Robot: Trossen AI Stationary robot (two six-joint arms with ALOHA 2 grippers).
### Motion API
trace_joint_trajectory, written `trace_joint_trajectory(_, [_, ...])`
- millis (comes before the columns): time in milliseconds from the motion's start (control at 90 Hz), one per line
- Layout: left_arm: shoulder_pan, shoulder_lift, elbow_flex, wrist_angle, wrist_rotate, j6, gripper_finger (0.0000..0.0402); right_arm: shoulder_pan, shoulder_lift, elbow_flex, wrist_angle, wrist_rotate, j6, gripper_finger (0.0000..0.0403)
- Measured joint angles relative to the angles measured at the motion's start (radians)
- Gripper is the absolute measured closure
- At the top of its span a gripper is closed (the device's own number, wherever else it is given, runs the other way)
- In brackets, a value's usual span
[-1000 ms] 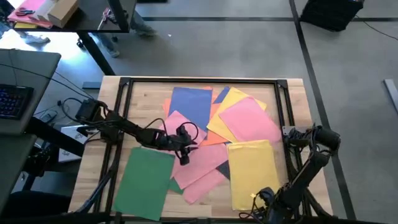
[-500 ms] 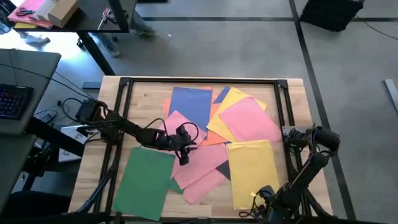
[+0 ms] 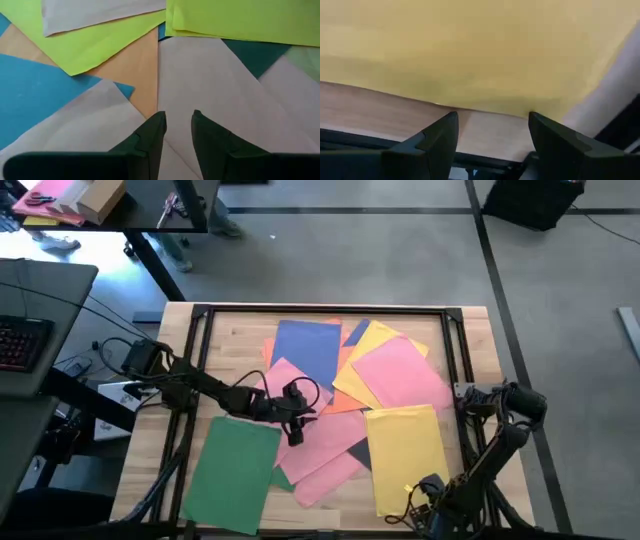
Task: Organize paper
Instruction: Stack the yellow paper on top of the other yellow paper to the bottom right of the table
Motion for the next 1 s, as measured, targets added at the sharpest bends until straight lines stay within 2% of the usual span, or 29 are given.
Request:
trace_joint_trajectory(189, [0.000, 0.000, 0.000, 0.000, -0.001, 0.000, 0.0317, 0.012, 0.001, -0.012, 0.141, -0.038, 0.017, 0.0179])
trace_joint_trajectory(311, [0.000, 0.000, 0.000, -0.005, -0.001, 0.002, 0.0317, 0.013, 0.014, -0.035, 0.161, -0.045, 0.017, 0.0179])
trace_joint_trajectory(789, [0.000, 0.000, 0.000, -0.016, -0.002, 0.002, 0.0317, 0.000, -0.038, -0.042, -0.131, -0.014, 0.002, 0.0179])
trace_joint_trajectory(1000, [0.000, 0.000, 0.000, -0.017, -0.002, 0.001, 0.0317, 0.000, -0.053, -0.040, -0.130, -0.012, -0.004, 0.0179])
